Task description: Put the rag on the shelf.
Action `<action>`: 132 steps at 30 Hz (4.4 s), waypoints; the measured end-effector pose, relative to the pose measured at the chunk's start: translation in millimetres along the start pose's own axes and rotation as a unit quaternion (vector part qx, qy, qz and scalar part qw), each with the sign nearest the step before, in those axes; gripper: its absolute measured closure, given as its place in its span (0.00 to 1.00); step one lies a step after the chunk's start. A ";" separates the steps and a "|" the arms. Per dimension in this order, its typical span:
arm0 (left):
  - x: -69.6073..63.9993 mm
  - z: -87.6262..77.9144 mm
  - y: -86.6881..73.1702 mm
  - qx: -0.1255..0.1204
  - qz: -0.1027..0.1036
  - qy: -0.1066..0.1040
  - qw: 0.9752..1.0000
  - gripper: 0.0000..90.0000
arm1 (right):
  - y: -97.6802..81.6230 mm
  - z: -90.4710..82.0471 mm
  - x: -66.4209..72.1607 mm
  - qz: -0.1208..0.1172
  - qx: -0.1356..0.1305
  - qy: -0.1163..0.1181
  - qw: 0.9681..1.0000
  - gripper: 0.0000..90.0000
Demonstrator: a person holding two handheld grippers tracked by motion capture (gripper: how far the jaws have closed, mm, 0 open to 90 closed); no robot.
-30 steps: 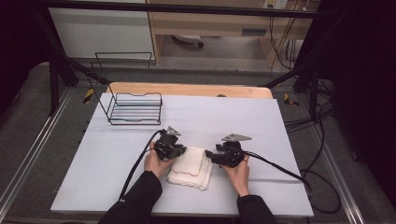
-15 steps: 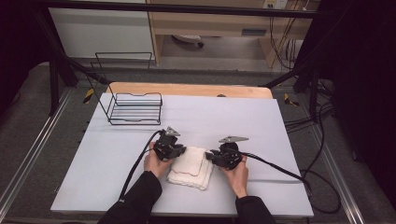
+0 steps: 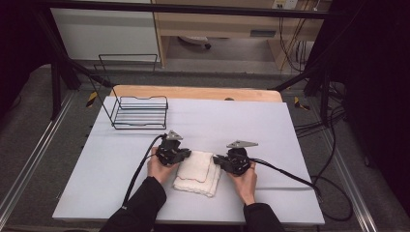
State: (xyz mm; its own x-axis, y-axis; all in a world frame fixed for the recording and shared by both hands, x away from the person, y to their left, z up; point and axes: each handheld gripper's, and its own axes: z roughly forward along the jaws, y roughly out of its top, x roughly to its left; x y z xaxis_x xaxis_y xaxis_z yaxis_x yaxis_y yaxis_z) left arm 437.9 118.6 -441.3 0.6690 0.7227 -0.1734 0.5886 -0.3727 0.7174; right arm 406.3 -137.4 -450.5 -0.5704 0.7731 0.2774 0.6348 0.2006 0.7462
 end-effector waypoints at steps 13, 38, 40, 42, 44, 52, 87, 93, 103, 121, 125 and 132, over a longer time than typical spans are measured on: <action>-2.9 -26.5 0.6 -0.043 0.001 -0.005 0.999 0.92 | 7.8 -16.3 14.1 -0.045 -0.041 0.010 0.998 0.91; -16.3 -66.6 2.6 -0.115 0.015 -0.009 0.993 0.92 | 17.6 -41.2 31.3 -0.076 -0.103 0.009 0.992 0.91; -17.6 -69.3 3.7 -0.120 0.017 -0.008 0.993 0.92 | 19.7 -43.7 32.7 -0.082 -0.106 0.008 0.991 0.91; -18.8 -72.1 4.7 -0.126 0.018 -0.005 0.992 0.92 | 20.7 -45.0 33.6 -0.083 -0.110 0.007 0.990 0.91; -19.8 -74.8 5.6 -0.131 0.018 -0.004 0.991 0.92 | 24.0 -48.7 36.3 -0.087 -0.115 0.006 0.989 0.91; -23.7 -84.8 9.6 -0.150 0.020 -0.003 0.989 0.92 | 31.6 -55.4 40.0 -0.100 -0.133 0.001 0.986 0.91; -25.4 -125.5 20.6 -0.237 0.016 0.011 0.971 0.92 | 58.8 -72.5 64.1 -0.127 -0.214 0.004 0.969 0.91; -22.1 -135.4 22.0 -0.251 0.012 0.015 0.968 0.92 | 65.7 -73.5 71.7 -0.133 -0.227 0.008 0.965 0.91; -14.8 -152.4 27.8 -0.275 0.009 0.026 0.961 0.92 | 80.4 -73.2 84.4 -0.141 -0.247 0.010 0.959 0.91; 3.5 -181.8 36.3 -0.310 0.009 0.042 0.950 0.92 | 112.6 -64.4 107.6 -0.156 -0.275 0.016 0.949 0.91; 6.7 -187.9 38.2 -0.317 0.008 0.049 0.947 0.92 | 117.4 -63.2 111.7 -0.163 -0.278 0.014 0.946 0.91; 13.1 -199.2 40.9 -0.330 0.013 0.056 0.942 0.92 | 127.8 -59.5 120.2 -0.166 -0.291 0.017 0.942 0.91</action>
State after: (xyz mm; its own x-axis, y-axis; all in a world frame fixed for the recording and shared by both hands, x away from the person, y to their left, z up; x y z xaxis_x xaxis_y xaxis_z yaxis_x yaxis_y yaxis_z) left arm 380.3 228.8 -279.8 0.6047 0.7896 -0.1047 0.1379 0.0257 0.9901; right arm 387.8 -54.7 -285.8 -0.7096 0.7043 -0.0187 0.0307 0.0574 0.9979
